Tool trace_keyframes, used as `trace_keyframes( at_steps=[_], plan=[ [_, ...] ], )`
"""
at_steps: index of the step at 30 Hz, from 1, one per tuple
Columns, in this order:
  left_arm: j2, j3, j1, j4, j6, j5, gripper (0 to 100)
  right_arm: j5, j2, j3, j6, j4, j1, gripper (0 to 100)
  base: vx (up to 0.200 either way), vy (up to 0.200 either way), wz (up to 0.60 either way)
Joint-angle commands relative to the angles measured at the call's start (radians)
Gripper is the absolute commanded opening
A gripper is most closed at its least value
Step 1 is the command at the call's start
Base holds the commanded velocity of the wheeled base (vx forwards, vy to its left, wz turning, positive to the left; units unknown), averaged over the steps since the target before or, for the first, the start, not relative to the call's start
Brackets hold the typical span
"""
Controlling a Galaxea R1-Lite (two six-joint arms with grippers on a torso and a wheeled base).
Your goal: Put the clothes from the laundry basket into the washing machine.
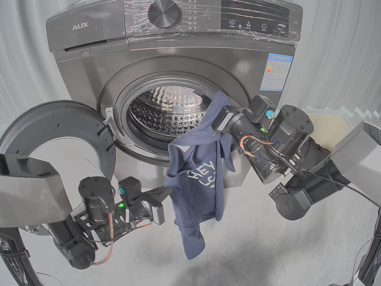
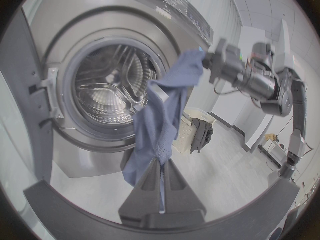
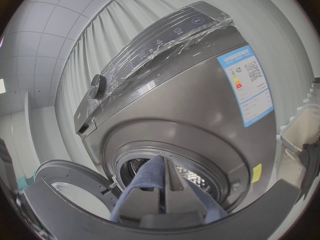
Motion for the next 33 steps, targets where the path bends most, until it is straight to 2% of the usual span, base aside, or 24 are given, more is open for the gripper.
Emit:
trace_keyframes(
  at_steps=[1,4,8,9,12,14,18,19,22,33],
  plan=[
    [-0.230,0.148,0.183,0.001,-0.004,-0.112,0,0.055,-0.153,0.212,0.004,-0.035,-0.048,0,0.000,0.000,0.00],
    [-0.250,0.128,0.275,-0.001,-0.020,-0.169,0,0.104,-0.168,0.320,0.022,-0.093,-0.067,0,0.000,0.000,0.00],
    [-0.278,0.019,0.340,-0.001,-0.043,-0.182,0,0.121,-0.163,0.415,0.019,-0.124,-0.072,0,0.000,0.000,0.00],
    [-0.296,-0.006,0.352,0.001,-0.055,-0.182,0,0.121,-0.163,0.416,0.016,-0.123,-0.072,0,0.000,0.000,0.00],
    [-0.336,-0.040,0.356,0.001,-0.119,-0.181,0,0.121,-0.163,0.424,-0.004,-0.123,-0.072,0,0.000,0.000,0.00],
    [-0.362,-0.041,0.353,0.001,-0.135,-0.179,0,0.119,-0.162,0.430,-0.015,-0.124,-0.075,0,0.000,0.000,0.00],
    [-0.390,-0.040,0.327,0.001,-0.133,-0.178,0,0.115,-0.157,0.442,-0.018,-0.124,-0.076,0,0.000,0.000,0.00],
    [-0.408,-0.040,0.287,0.001,-0.129,-0.169,0,0.107,-0.157,0.447,-0.018,-0.124,-0.070,0,0.000,0.000,0.00],
    [-0.447,-0.044,0.252,0.002,-0.129,-0.156,0,0.106,-0.162,0.452,-0.018,-0.124,-0.058,0,0.000,0.000,0.00],
    [-0.488,-0.064,0.231,0.008,-0.129,-0.153,0,0.096,-0.188,0.407,-0.019,-0.127,-0.047,0,0.000,0.000,0.00]
  ],
)
